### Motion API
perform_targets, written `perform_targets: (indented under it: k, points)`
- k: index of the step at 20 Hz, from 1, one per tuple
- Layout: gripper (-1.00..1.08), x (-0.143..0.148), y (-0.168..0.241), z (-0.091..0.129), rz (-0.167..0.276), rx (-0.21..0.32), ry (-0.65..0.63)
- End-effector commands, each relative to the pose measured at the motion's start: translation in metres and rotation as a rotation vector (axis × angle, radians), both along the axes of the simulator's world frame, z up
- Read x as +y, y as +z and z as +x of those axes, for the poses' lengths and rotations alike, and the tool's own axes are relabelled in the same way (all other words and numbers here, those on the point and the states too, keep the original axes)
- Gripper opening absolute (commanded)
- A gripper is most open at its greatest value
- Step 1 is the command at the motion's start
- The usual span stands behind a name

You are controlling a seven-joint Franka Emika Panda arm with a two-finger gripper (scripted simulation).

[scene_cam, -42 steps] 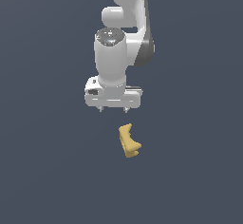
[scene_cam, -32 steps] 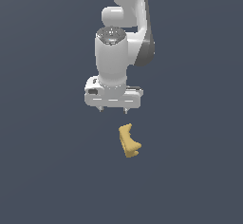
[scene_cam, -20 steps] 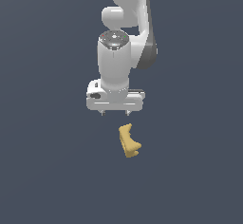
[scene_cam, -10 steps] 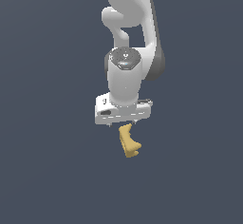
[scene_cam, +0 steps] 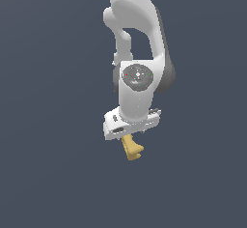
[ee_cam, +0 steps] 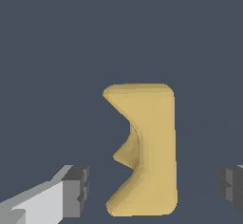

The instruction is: Pick up the object and move it to a goal position.

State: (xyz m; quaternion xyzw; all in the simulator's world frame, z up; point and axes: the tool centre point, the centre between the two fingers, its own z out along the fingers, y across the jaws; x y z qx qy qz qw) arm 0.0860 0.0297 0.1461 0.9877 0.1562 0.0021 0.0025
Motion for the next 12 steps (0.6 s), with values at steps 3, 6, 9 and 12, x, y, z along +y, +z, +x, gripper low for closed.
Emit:
perform_targets:
  k: [3, 6, 9, 12]
  points:
    - [1.0, 0.005, -0.004, 0.004, 0.004, 0.004, 0.027]
    - [1.0, 0.005, -0.004, 0.004, 0.004, 0.005, 0.026]
    - [1.0, 0.004, -0.008, 0.004, 0.004, 0.005, 0.026]
    - [1.0, 0.005, -0.02, 0.004, 0.004, 0.005, 0.027]
